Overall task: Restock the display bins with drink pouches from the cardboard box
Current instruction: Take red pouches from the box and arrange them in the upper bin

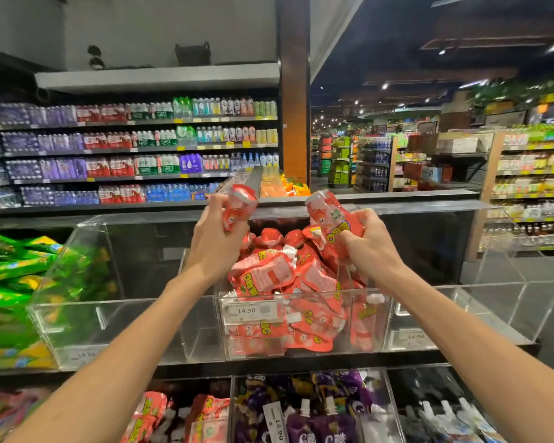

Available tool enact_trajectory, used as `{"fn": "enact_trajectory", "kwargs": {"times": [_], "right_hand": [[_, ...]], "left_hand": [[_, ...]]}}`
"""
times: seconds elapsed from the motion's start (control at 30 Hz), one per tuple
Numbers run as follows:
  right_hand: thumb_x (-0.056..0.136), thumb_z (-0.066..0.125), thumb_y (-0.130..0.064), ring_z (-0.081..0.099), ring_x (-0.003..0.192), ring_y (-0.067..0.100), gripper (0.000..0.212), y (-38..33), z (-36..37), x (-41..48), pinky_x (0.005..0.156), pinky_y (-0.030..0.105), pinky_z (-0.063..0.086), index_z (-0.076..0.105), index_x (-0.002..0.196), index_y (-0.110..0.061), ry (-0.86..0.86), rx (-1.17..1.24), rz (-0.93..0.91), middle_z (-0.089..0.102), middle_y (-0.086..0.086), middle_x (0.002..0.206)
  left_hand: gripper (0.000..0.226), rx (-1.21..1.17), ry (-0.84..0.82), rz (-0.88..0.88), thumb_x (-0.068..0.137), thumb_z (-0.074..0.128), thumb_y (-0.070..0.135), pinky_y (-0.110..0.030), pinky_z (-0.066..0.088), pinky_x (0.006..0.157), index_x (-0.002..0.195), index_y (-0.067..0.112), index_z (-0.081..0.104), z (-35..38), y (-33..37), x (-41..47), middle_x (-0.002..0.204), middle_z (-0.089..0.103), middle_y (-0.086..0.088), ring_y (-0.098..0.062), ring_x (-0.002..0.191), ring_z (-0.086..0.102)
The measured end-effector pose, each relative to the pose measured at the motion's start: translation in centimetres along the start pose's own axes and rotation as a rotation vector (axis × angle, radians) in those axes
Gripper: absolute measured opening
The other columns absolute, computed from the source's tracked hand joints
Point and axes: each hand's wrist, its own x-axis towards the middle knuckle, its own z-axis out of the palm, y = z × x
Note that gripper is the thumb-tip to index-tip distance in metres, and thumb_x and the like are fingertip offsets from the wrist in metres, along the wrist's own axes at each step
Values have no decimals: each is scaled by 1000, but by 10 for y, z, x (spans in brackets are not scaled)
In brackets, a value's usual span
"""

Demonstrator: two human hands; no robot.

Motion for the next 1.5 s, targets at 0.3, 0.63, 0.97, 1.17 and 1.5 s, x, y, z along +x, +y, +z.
{"fn": "enact_trajectory", "kwargs": {"times": [0.3, 0.63, 0.97, 1.17, 1.5], "right_hand": [[93, 59, -10, 67, 88, 20, 18, 11, 1, 7, 81, 46, 58, 50, 101, -24, -18, -25, 8, 63, 2, 94], [93, 58, -7, 64, 72, 21, 21, 11, 3, 6, 71, 51, 56, 50, 109, -18, -65, -79, -40, 65, 4, 83], [96, 55, -8, 59, 67, 23, 24, -6, 20, 9, 61, 36, 47, 46, 110, -25, -134, -303, -354, 66, 2, 83], [93, 60, -4, 58, 99, 28, 27, -18, 51, 14, 85, 42, 48, 60, 118, -16, -248, -525, -640, 57, 7, 117], [101, 52, -36, 51, 122, 19, 32, -5, 63, 10, 98, 27, 35, 68, 127, -25, -440, -686, -646, 63, -5, 133]], "left_hand": [[26, 556, -204, 496, 82, 80, 15, -41, 56, 72, 107, 13, 74, 38, -19, 9, 91, 62, -8, -26, 83, 62], [43, 735, -601, 132, 107, 31, 44, -38, 41, 88, 124, 20, 62, 44, -24, 28, 107, 52, -6, -26, 112, 49], [62, 138, -273, 258, 89, 73, 36, -32, 41, 102, 144, 37, 46, -14, 11, 14, 143, 47, 6, -12, 127, 47], [23, 311, -167, 367, 90, 72, 28, -31, 50, 84, 110, 17, 69, -24, -7, -1, 115, 58, 5, -13, 88, 59], [14, 544, -188, 357, 86, 76, 20, -39, 53, 86, 88, 11, 65, -13, -48, -33, 104, 70, -4, -23, 105, 59]]}}
